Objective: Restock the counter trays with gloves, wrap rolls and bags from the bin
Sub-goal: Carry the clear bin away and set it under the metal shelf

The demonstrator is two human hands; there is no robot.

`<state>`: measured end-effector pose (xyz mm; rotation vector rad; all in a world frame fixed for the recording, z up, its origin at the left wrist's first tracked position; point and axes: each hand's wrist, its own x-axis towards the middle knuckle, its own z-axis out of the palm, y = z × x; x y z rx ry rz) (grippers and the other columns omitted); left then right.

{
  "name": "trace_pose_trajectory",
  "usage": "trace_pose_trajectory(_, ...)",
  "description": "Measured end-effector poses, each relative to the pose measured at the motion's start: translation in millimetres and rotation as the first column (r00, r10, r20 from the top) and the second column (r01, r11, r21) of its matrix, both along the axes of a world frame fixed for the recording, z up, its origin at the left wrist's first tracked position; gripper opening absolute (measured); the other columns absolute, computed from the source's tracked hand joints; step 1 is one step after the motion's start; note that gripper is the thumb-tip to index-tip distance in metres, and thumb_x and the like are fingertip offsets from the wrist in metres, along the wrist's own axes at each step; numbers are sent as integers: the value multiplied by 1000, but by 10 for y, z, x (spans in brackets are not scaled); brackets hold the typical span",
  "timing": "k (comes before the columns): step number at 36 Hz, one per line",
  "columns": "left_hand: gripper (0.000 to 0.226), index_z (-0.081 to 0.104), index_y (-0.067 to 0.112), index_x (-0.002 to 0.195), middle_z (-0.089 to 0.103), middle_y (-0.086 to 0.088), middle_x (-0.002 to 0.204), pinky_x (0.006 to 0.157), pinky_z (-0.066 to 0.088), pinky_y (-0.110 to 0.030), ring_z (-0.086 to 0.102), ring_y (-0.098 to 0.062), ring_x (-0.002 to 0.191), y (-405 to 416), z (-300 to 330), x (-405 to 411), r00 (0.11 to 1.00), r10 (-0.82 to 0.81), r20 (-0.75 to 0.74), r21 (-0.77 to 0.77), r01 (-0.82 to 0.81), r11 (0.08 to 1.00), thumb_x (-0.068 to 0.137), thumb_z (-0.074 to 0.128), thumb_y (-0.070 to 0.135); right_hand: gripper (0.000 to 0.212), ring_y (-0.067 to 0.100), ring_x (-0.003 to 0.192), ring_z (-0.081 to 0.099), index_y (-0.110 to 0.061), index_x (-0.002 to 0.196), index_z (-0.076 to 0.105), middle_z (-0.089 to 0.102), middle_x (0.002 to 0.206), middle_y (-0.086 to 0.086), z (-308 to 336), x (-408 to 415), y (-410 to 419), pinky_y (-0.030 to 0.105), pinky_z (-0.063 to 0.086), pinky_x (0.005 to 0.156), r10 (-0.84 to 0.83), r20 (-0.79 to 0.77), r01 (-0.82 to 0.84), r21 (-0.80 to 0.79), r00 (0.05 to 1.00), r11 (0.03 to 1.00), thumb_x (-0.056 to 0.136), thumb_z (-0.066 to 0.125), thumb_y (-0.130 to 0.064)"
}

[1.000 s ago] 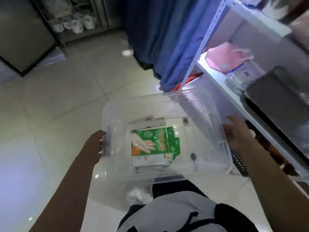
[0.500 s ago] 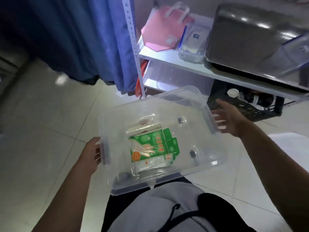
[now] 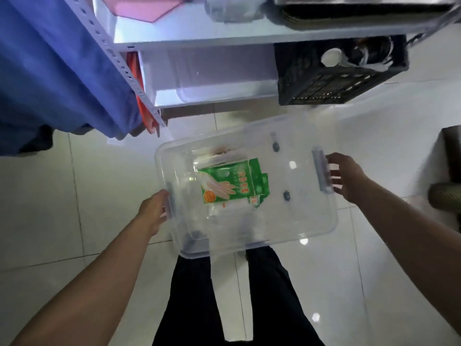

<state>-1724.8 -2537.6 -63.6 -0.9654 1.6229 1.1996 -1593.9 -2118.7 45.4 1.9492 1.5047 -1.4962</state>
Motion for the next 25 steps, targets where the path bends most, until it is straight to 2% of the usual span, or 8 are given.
trace_pose_trajectory(2, 23, 64, 13, 106, 66, -3, 93, 67, 51, -32, 62, -19, 81, 65, -281, -113, 996, -91, 9, 11, 90, 996, 91, 59, 30, 23, 20, 66, 52, -17, 102, 63, 57, 82, 5, -283, 5, -6, 28, 41, 62, -42, 10, 41, 33, 999, 999, 84, 63, -31)
trace_pose_trajectory(5, 24, 65, 12, 106, 66, -4, 96, 80, 53, -37, 62, -22, 88, 184, -745, -224, 987, -160, -3, -27, 160, 987, 88, 62, 28, 22, 18, 62, 50, -16, 102, 63, 55, 79, 3, -753, 10, -4, 26, 37, 57, -76, 22, 73, 102, 997, 992, 83, 65, -28)
trace_pose_trajectory(9, 11, 66, 13, 92, 62, -4, 84, 65, 52, -33, 60, -21, 75, 324, -1392, -306, 972, -234, 7, -36, 234, 972, 87, 61, 21, 25, 14, 63, 51, -16, 102, 64, 60, 88, 4, -1521, 70, 43, 26, 36, 55, -67, 10, 63, 193, 998, 979, 80, 69, -25)
trace_pose_trajectory(11, 8, 64, 14, 88, 59, -4, 83, 72, 54, -38, 59, -22, 75, 362, -1723, -352, 963, -268, 13, -25, 269, 963, 87, 60, 20, 29, 15, 63, 50, -15, 105, 66, 60, 95, 7, -1929, 116, 85, 26, 37, 56, -40, -4, 40, 230, 999, 972, 78, 70, -25)
trace_pose_trajectory(14, 15, 64, 11, 100, 59, -5, 88, 85, 54, -45, 60, -25, 84, 426, -2200, -387, 947, -321, 1, -38, 320, 947, 88, 59, 20, 29, 16, 66, 52, -15, 103, 64, 60, 97, 8, -2496, 177, 128, 28, 39, 62, 0, -10, 3, 265, 1000, 964, 77, 69, -26)
trace_pose_trajectory(17, 23, 62, 7, 109, 61, -6, 88, 72, 55, -41, 61, -23, 78, 507, -2575, -360, 944, -330, -26, -68, 328, 942, 89, 59, 18, 28, 24, 80, 54, -16, 101, 64, 60, 97, 7, -2962, 225, 122, 31, 39, 70, 7, -16, -2, 300, 1000, 954, 76, 68, -28)
trace_pose_trajectory(20, 23, 63, 5, 108, 62, -6, 84, 58, 52, -35, 61, -22, 71, 620, -2851, -366, 942, -327, -75, -116, 318, 941, 90, 61, 18, 28, 26, 87, 55, -16, 102, 66, 60, 99, 7, -3329, 242, 158, 32, 40, 73, -15, -31, 24, 323, 999, 946, 76, 69, -27)
trace_pose_trajectory(25, 24, 63, 4, 103, 67, -9, 87, 53, 53, -34, 65, -26, 73, 814, -3104, -601, 914, -355, -194, -142, 332, 933, 90, 62, 24, 32, 21, 73, 54, -12, 103, 67, 60, 98, 8, -3736, 89, 367, 32, 40, 73, -73, -75, 93, 314, 995, 945, 76, 70, -28)
